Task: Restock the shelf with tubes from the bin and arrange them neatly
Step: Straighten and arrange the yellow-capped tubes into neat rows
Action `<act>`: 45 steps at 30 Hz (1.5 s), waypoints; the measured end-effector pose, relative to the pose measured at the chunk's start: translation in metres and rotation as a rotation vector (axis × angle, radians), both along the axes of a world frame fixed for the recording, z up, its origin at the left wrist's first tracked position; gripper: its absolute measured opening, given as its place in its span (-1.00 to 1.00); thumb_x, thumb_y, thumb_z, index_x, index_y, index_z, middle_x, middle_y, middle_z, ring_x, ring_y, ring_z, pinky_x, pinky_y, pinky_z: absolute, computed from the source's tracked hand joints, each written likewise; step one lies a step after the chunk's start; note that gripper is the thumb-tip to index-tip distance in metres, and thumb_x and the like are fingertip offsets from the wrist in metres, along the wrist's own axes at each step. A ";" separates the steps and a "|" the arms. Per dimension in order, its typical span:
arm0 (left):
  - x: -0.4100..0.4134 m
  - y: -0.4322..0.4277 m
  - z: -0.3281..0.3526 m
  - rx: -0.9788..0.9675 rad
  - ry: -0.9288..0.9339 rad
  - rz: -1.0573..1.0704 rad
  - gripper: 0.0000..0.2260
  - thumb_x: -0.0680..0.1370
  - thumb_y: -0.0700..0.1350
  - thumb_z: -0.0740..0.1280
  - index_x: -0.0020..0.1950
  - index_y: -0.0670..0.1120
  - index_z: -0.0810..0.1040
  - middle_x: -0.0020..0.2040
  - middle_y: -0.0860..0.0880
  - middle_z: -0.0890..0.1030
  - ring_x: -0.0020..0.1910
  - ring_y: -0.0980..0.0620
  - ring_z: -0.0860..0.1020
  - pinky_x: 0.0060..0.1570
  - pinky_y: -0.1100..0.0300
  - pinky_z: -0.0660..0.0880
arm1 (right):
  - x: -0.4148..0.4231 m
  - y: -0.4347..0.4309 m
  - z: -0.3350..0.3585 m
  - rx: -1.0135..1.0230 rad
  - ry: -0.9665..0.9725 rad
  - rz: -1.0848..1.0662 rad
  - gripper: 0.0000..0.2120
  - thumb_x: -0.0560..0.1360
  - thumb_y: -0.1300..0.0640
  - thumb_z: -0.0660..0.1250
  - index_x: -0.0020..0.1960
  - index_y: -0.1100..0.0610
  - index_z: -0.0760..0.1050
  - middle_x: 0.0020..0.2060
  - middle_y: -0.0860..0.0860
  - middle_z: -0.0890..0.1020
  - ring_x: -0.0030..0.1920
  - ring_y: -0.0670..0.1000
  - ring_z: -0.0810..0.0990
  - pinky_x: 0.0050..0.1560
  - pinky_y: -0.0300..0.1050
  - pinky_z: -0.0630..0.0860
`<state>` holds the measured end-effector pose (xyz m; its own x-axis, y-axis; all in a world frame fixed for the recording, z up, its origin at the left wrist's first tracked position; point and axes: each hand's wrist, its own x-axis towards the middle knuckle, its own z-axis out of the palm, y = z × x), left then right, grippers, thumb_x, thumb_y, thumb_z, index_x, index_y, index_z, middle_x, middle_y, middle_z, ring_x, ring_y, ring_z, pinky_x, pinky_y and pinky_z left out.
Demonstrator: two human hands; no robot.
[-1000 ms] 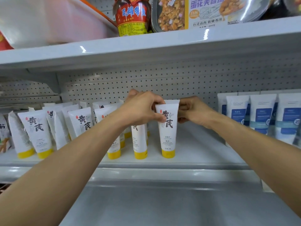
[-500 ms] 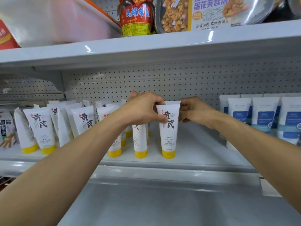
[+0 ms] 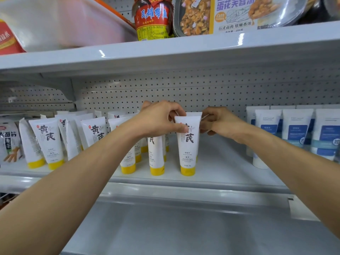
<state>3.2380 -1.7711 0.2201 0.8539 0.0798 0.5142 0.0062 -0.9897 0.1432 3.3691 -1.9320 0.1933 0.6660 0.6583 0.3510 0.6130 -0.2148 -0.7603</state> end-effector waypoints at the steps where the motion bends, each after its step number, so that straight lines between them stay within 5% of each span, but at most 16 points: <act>1: -0.001 0.001 0.000 -0.010 -0.001 -0.002 -0.62 0.39 0.24 0.44 0.15 0.16 0.55 0.01 0.20 0.60 0.04 0.20 0.52 0.15 0.19 0.09 | 0.000 -0.001 0.000 0.000 0.003 -0.003 -0.80 0.51 0.22 0.38 0.13 0.16 0.53 -0.05 0.10 0.68 -0.08 0.04 0.66 -0.19 -0.25 0.56; 6: 0.000 -0.003 0.000 0.007 0.028 -0.013 -0.63 0.41 0.22 0.44 0.17 0.16 0.56 0.04 0.18 0.62 0.10 0.17 0.51 0.16 0.17 0.07 | 0.001 0.001 -0.004 -0.012 0.017 0.013 -0.76 0.48 0.21 0.40 0.15 0.17 0.56 0.00 0.12 0.69 -0.05 0.04 0.66 0.00 -0.07 0.57; 10: -0.004 0.007 0.008 -0.094 -0.015 -0.077 -0.74 0.44 0.24 0.36 0.04 0.17 0.60 -0.06 0.25 0.64 0.01 0.26 0.56 0.37 0.01 0.23 | 0.001 0.002 0.000 0.008 -0.022 -0.003 -0.77 0.51 0.19 0.38 0.16 0.14 0.55 0.01 0.06 0.68 0.01 0.03 0.64 -0.01 -0.10 0.55; 14: -0.025 0.026 0.026 -0.149 -0.024 -0.108 -0.84 0.53 0.15 0.32 0.05 0.16 0.61 -0.03 0.22 0.63 0.01 0.26 0.55 0.15 0.18 0.44 | 0.004 -0.001 0.014 0.141 -0.084 -0.078 -0.80 0.55 0.17 0.31 0.16 0.05 0.55 0.06 0.05 0.66 0.07 -0.03 0.62 0.04 -0.24 0.51; 17: -0.042 0.040 0.036 -0.105 0.107 -0.105 -0.77 0.46 0.13 0.42 0.10 0.15 0.61 -0.02 0.26 0.61 0.01 0.38 0.53 -0.03 0.42 0.35 | -0.005 -0.004 0.028 0.201 -0.261 -0.072 -0.83 0.58 0.05 0.27 0.11 0.01 0.58 0.02 -0.13 0.65 -0.05 -0.34 0.55 -0.05 -0.49 0.45; 19: -0.046 0.048 0.036 -0.057 0.213 -0.071 -0.70 0.42 0.06 0.49 0.14 0.16 0.59 0.04 0.28 0.59 0.06 0.41 0.48 -0.02 0.47 0.31 | -0.016 -0.006 0.035 0.160 -0.404 -0.028 -0.78 0.59 -0.03 0.24 0.10 0.02 0.60 0.01 -0.18 0.63 -0.05 -0.42 0.51 -0.01 -0.46 0.43; 24: -0.031 0.058 0.025 0.023 0.278 -0.078 -0.77 0.42 -0.04 0.51 0.06 0.11 0.64 -0.03 0.19 0.65 0.00 0.26 0.55 0.05 0.27 0.43 | -0.040 0.003 0.043 -0.180 -0.838 -0.112 -0.66 0.49 -0.21 0.24 0.04 -0.01 0.60 -0.04 -0.13 0.59 0.05 -0.08 0.45 0.04 -0.07 0.42; 28: -0.020 0.060 0.019 0.024 0.234 -0.138 -0.88 0.41 0.00 0.52 -0.11 0.10 0.63 -0.24 0.21 0.65 -0.24 0.30 0.57 -0.18 0.32 0.46 | -0.052 0.015 0.042 -0.340 -0.707 -0.104 -0.70 0.46 -0.12 0.38 0.10 0.01 0.60 -0.07 -0.11 0.64 -0.05 -0.08 0.58 -0.02 -0.09 0.54; 34: -0.012 0.063 0.017 0.059 0.212 -0.147 -0.86 0.43 0.04 0.49 -0.09 0.05 0.61 -0.21 0.14 0.68 -0.23 0.23 0.62 -0.20 0.26 0.50 | -0.049 0.019 0.036 -0.398 -0.497 -0.059 -0.84 0.44 0.05 0.44 -0.08 0.14 0.62 -0.20 0.01 0.69 -0.21 -0.02 0.63 -0.17 -0.01 0.57; 38: -0.009 0.065 0.017 0.060 0.225 -0.158 -0.84 0.43 0.05 0.49 -0.08 0.03 0.61 -0.21 0.12 0.69 -0.25 0.22 0.62 -0.18 0.25 0.53 | -0.049 0.019 0.035 -0.339 -0.335 -0.023 -0.90 0.45 0.14 0.46 -0.08 0.16 0.63 -0.21 -0.01 0.71 -0.28 -0.13 0.66 -0.26 -0.18 0.62; 45: -0.009 0.069 0.016 0.033 0.221 -0.199 -0.86 0.42 0.04 0.50 -0.09 0.05 0.62 -0.22 0.15 0.68 -0.26 0.22 0.63 -0.25 0.27 0.47 | -0.052 0.020 0.034 -0.299 -0.297 -0.005 -0.90 0.45 0.19 0.45 -0.05 0.19 0.64 -0.19 -0.01 0.72 -0.26 -0.15 0.67 -0.28 -0.24 0.62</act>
